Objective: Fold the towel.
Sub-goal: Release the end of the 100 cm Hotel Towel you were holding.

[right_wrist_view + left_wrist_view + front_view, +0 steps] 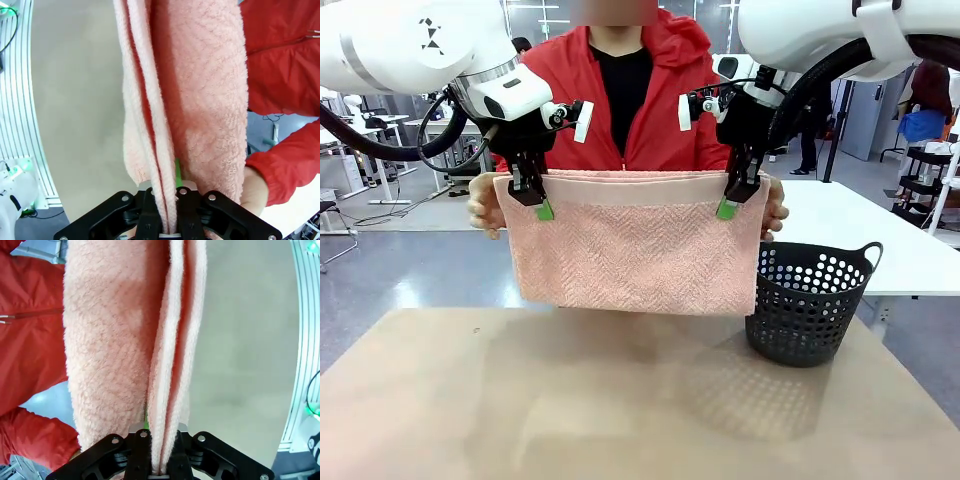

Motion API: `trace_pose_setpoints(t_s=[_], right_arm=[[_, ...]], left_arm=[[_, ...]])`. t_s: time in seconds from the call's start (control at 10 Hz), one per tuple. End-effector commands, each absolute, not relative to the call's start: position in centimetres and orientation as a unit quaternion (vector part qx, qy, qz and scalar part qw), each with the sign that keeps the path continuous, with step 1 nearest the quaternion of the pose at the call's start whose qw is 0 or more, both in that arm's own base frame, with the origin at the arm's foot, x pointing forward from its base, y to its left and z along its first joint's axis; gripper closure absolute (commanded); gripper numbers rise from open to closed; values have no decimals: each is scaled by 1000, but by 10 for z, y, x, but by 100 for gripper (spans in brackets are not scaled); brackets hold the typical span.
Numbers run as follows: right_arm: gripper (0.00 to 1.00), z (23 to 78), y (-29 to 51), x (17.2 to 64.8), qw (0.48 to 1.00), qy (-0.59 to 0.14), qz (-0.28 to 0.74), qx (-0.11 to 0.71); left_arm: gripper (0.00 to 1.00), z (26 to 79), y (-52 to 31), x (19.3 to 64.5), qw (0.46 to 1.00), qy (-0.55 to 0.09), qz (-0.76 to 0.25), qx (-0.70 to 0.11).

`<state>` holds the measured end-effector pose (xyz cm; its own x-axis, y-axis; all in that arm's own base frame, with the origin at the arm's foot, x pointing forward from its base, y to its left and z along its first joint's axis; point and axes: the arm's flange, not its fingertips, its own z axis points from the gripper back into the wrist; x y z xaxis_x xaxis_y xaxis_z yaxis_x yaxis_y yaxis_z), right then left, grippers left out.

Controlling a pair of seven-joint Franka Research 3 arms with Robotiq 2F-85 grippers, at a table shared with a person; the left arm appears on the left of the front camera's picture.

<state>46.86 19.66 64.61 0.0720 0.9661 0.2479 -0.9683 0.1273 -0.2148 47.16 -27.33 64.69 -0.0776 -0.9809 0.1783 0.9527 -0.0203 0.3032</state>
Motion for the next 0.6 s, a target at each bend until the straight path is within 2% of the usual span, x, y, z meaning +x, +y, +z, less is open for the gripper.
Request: trace_pose_setpoints(t_s=[0.0, 0.5], right_arm=[[100, 648, 195, 468, 732, -168, 660, 3], [100, 648, 195, 468, 732, -168, 660, 3]], left_arm=[[100, 648, -271, 472, 671, -174, -719, 47], [100, 648, -271, 472, 671, -174, -719, 47]])
